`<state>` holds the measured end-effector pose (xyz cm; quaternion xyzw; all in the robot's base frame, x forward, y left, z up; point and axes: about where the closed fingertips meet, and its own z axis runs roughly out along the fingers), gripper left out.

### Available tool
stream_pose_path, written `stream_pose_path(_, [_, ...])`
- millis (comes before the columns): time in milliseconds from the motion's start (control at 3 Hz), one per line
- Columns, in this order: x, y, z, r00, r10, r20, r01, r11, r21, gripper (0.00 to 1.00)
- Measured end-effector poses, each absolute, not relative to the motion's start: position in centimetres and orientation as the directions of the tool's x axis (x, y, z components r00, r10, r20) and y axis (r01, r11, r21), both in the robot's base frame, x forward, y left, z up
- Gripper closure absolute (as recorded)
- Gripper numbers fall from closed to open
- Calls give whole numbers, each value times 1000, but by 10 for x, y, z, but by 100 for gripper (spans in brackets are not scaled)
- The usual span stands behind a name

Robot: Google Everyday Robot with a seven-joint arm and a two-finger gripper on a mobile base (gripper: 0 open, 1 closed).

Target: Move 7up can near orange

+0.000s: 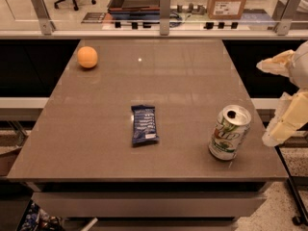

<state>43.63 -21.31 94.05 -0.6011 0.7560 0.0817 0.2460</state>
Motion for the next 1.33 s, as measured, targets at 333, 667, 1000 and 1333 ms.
stream_pose_path(333, [430, -204, 919, -120, -777, -618, -959, 252, -130, 0])
stream_pose_path(667, [426, -198, 906, -89, -666, -741, -962, 249, -108, 0])
stream_pose_path(1000, [426, -196, 895, -61, -534, -843, -964, 250, -89, 0])
stream_pose_path(1333, [426, -194, 884, -38, -412, -910, -966, 249, -72, 0])
